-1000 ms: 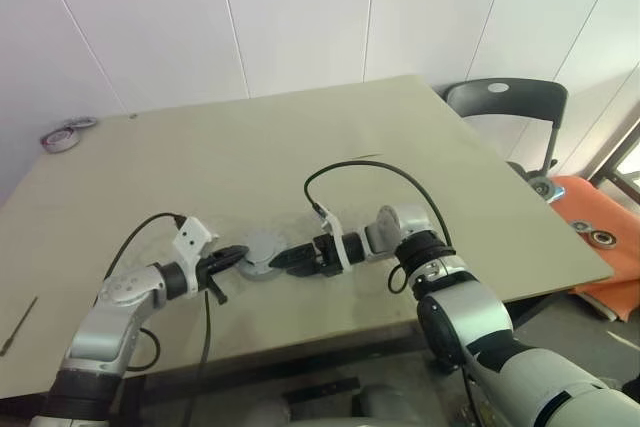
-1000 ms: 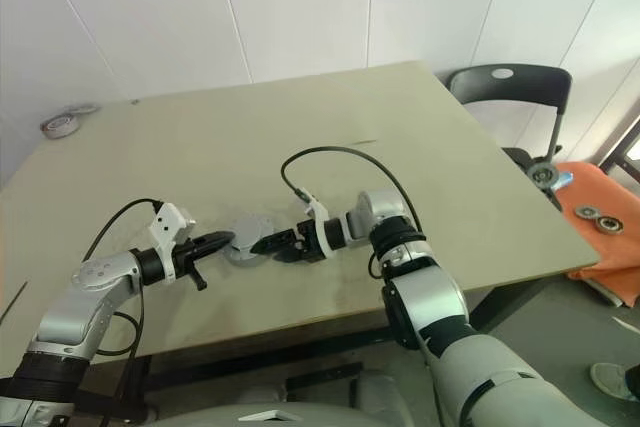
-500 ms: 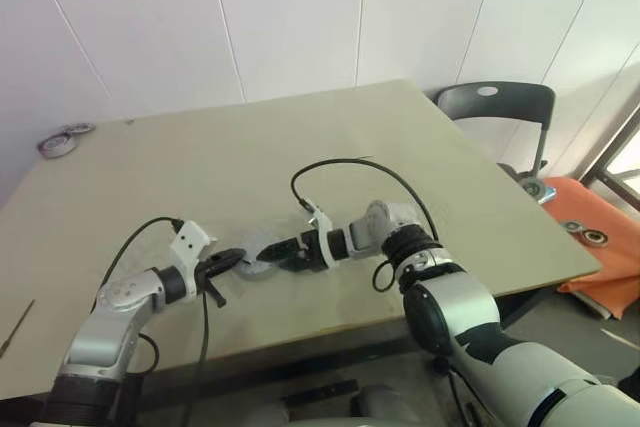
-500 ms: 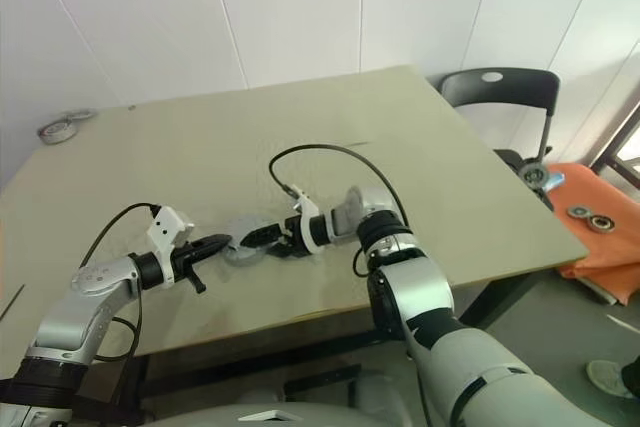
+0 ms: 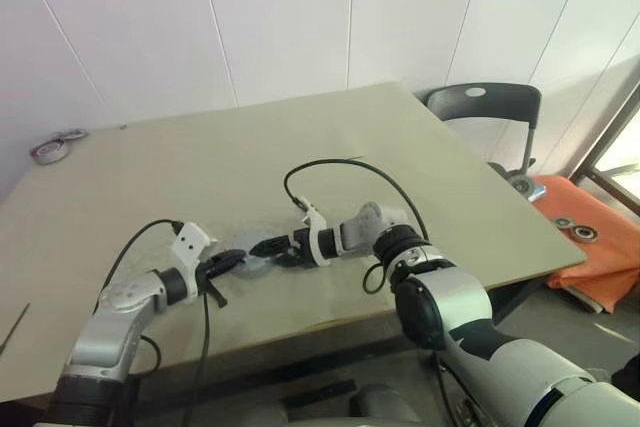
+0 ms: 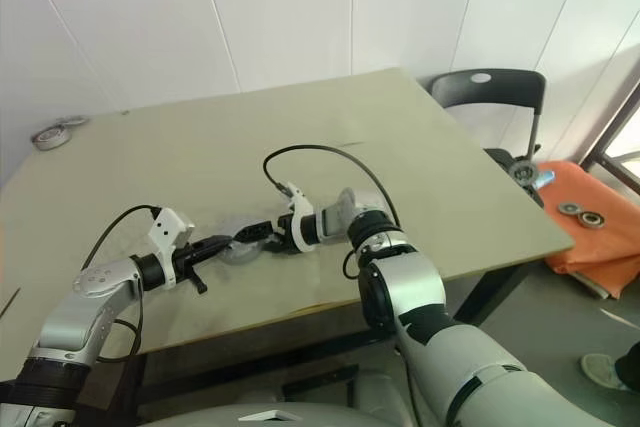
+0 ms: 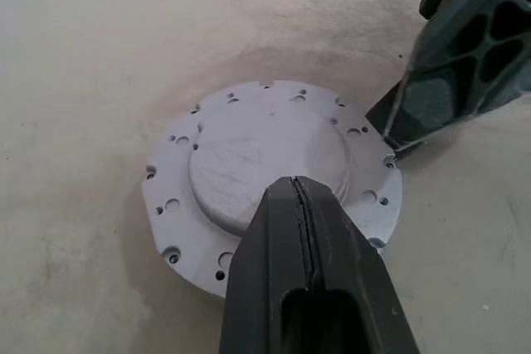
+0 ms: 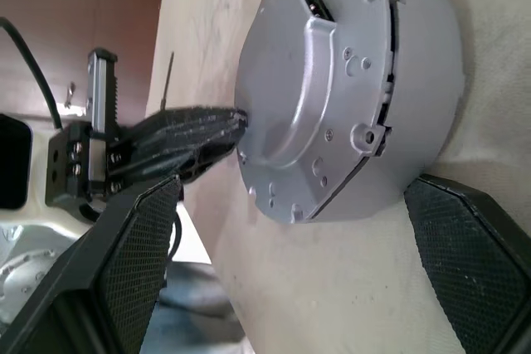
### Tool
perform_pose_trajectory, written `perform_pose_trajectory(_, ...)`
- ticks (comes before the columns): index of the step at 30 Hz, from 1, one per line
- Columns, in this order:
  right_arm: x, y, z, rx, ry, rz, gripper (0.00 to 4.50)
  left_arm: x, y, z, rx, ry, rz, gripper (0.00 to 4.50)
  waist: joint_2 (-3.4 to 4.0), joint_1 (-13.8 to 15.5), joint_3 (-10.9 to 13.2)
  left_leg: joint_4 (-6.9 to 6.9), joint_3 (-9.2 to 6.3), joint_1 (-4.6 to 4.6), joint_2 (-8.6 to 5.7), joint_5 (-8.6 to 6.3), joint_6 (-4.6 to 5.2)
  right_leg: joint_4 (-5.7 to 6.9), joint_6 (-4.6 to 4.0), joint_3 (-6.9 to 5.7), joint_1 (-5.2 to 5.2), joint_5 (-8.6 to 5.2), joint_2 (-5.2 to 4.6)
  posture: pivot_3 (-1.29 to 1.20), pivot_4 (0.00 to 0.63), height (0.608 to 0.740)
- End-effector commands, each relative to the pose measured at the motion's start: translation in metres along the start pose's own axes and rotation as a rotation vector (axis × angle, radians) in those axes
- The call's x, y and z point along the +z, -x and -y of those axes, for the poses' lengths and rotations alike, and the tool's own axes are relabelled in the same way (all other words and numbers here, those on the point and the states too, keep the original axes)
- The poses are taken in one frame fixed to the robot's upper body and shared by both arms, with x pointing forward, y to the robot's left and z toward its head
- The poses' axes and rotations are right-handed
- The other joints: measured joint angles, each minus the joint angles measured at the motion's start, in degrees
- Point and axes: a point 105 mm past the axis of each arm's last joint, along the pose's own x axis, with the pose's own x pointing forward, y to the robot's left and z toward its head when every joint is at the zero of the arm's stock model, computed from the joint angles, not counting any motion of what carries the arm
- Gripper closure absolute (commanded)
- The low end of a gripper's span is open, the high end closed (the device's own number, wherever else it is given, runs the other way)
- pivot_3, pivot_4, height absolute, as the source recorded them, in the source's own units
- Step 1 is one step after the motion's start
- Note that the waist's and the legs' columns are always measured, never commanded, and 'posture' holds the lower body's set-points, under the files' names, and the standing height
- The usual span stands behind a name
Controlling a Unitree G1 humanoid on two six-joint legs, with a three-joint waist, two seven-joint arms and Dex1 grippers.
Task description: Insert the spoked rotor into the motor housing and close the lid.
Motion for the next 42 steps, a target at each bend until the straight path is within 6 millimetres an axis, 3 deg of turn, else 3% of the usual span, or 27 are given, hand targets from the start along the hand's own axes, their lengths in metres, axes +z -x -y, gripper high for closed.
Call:
perform_pose_trajectory(1,0.017,0.0,0.004,-0.071,0.065,0.089,0.04,-0.03,-0.003,0.009,-0.027,0.051,-0.11,4.5,-0.01,0.0,0.01,0.0,-0.01,-0.01,0.0,-0.03,-0.05,-0.01,0.0,-0.02,-0.05,0.0,0.0,0.0,0.0,0.74)
perform_pose_trajectory(9,0.01,-0.001,-0.007,0.018,0.05,0.039,0.04,-0.029,-0.003,0.007,-0.031,0.047,-0.109,4.5,0.17,0.03,0.16,0.19,0.0,-0.16,0.03,-0.1,-0.16,-0.38,-0.01,-0.42,-0.56,-0.01,-0.05,0.0,0.0,0.74)
perform_pose_trajectory(20,0.001,-0.002,-0.002,-0.002,0.071,-0.015,0.04,-0.027,-0.005,0.006,-0.032,0.037,-0.105,4.5,0.14,-0.09,0.13,0.58,-0.04,-0.18,0.08,0.01,0.02,-0.05,0.02,-0.19,-0.14,0.02,-0.05,0.0,0.0,0.74)
perform_pose_trajectory(24,0.004,-0.001,0.0,-0.011,0.084,0.007,0.9,-0.027,-0.004,0.006,-0.026,0.038,-0.106,4.5,0.12,0.08,0.12,0.43,-0.12,-0.16,0.09,0.01,0.03,0.05,0.01,-0.18,-0.24,0.03,-0.02,0.0,0.0,0.74)
perform_pose_trajectory(28,0.001,-0.003,0.004,-0.033,0.087,-0.011,2.37,-0.027,-0.004,0.006,-0.023,0.039,-0.105,4.5,0.15,0.1,0.15,0.4,-0.12,-0.18,0.05,0.01,0.03,0.05,0.01,-0.18,-0.41,0.03,-0.03,0.0,0.0,0.74)
perform_pose_trajectory(42,0.003,-0.001,0.011,-0.067,0.082,0.012,2.37,-0.027,-0.005,0.005,-0.025,0.038,-0.101,4.5,0.06,0.12,0.1,-0.05,-0.08,-0.19,-0.07,0.01,0.03,0.04,0.01,0.03,-0.51,0.08,-0.04,0.0,0.0,0.74)
